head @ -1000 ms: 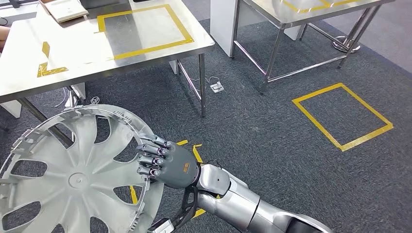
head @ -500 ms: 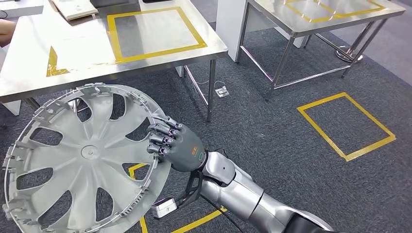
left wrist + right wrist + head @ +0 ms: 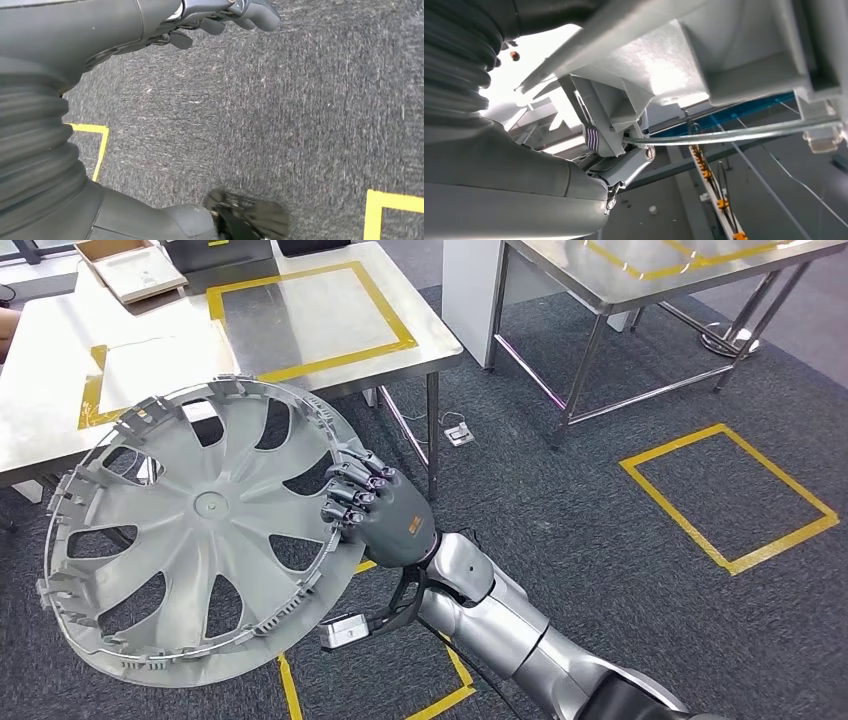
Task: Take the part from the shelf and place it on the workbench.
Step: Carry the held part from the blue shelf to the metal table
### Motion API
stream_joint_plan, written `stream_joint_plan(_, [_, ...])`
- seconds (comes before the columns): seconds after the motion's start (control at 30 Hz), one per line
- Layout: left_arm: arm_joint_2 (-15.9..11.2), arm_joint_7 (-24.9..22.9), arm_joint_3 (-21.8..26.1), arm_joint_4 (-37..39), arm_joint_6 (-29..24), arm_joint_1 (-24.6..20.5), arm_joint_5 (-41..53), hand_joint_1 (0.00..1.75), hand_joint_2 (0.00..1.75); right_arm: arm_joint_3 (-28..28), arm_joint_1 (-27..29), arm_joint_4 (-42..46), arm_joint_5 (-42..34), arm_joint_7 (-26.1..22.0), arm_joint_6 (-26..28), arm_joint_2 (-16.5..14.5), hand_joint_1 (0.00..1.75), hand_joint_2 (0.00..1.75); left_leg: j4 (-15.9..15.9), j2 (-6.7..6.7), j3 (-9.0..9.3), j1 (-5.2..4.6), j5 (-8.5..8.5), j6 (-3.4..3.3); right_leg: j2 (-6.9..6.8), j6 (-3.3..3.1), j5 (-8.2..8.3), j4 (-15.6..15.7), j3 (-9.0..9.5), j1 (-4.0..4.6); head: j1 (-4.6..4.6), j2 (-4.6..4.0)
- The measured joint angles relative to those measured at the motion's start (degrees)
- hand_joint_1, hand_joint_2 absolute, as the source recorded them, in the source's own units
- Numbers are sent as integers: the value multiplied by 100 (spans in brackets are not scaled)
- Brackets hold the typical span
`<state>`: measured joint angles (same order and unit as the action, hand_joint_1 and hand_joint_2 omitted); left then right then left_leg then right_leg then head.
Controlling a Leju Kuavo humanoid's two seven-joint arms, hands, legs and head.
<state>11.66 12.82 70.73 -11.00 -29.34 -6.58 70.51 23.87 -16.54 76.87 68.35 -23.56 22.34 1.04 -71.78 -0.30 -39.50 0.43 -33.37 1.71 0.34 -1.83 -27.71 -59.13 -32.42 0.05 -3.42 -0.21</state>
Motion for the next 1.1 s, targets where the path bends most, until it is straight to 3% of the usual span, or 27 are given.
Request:
stream_joint_plan(0.07, [-5,-11,0,-1,-6,13,-14,0,175,-52,3,0,31,15,-7,-7,175,175,629,1,124,-3,512,-22,5,39,-100,-13,120,-3,5,0])
stream_joint_plan(0.13, [-8,-26,0,-1,-13,15,-19,0,175,-105,-1,4,64,31,1,-17,175,175,1063,5,232,-16,761,-97,12,102,-191,-18,170,9,21,-1])
stream_joint_plan(0.27, [11,-52,0,-1,-40,34,-24,0,175,-216,13,36,135,69,12,-30,175,175,1163,-11,362,-3,780,-265,10,228,-242,-186,181,17,12,-1])
stream_joint_plan(0.33, [17,-51,0,-2,-52,25,-24,0,175,-271,20,53,142,79,15,-33,175,175,1171,-16,422,8,743,-317,-5,287,-369,-643,-95,0,-4,-1])
stream_joint_plan(0.43, [16,-41,0,-3,-57,30,-24,0,175,-333,56,69,145,80,16,-34,175,175,1171,-14,494,6,650,-343,-8,339,-695,-1539,-768,-14,-21,-1])
stream_joint_plan(0.47, [15,-40,0,-3,-58,35,-25,0,175,-347,76,70,151,76,10,-34,175,175,1171,-16,536,5,611,-340,-8,335,-675,-1580,-879,-14,-23,-1])
stream_joint_plan(0.5, [16,-39,0,-4,-59,37,-28,0,175,-360,95,70,158,69,2,-34,175,175,1171,-20,586,5,570,-332,-8,322,-529,-1425,-889,-13,-25,-1])
stream_joint_plan(0.57, [22,-32,0,-3,-60,36,-36,0,175,-387,113,72,168,42,-13,-35,175,175,1171,-28,688,2,487,-303,-15,267,-8,-691,-691,-1,-27,-1])
stream_joint_plan(0.6, [25,-27,0,-3,-61,34,-40,0,175,-398,112,73,169,23,-18,-37,175,175,1170,-33,732,-3,449,-278,-22,239,122,-372,-587,16,-27,-1])
stream_joint_plan(0.67, [26,-17,1,-3,-62,29,-45,0,175,-411,110,91,165,-16,-26,-46,175,175,1158,-34,793,-12,396,-207,-28,178,167,-64,-462,48,-28,-1])
stream_joint_plan(0.7, [26,-10,1,-4,-62,27,-47,0,175,-413,112,102,165,-29,-31,-53,175,175,1139,-33,829,-16,388,-166,-22,146,113,-56,-430,54,-28,-1])
stream_joint_plan(0.77, [25,4,1,-7,-62,19,-47,0,175,-414,122,124,164,-45,-40,-70,175,175,1021,-23,849,-16,371,-95,-16,65,180,-7,-302,29,-24,-1])
stream_joint_plan(0.83, [25,15,0,-9,-62,2,-42,0,175,-414,125,138,162,-51,-43,-97,175,175,639,-13,660,-10,239,-46,-22,3,155,7,-179,12,10,-1])
stream_joint_plan(0.9, [25,20,0,-10,-62,-8,-33,0,175,-414,131,149,158,-56,-42,-125,175,175,-1,-7,246,-5,-12,-6,-20,-28,87,7,-113,15,39,-1])
stream_joint_plan(0.97, [22,19,0,-11,-60,-5,-27,0,175,-414,154,154,163,-78,-50,-139,175,175,-331,-7,-81,-4,-121,8,-8,-34,2,4,-30,21,37,-1])
stream_joint_plan(1.0, [20,17,0,-14,-58,-3,-25,0,175,-414,164,157,168,-88,-58,-143,175,175,-229,-7,-118,-5,-23,-1,-1,-31,-44,2,27,23,37,-1])
stream_joint_plan(1.1, [-2,15,0,-25,-55,-10,-21,0,175,-414,169,185,175,-97,-79,-158,175,175,760,-3,105,-31,684,-88,8,7,-197,-5,194,28,40,-1])
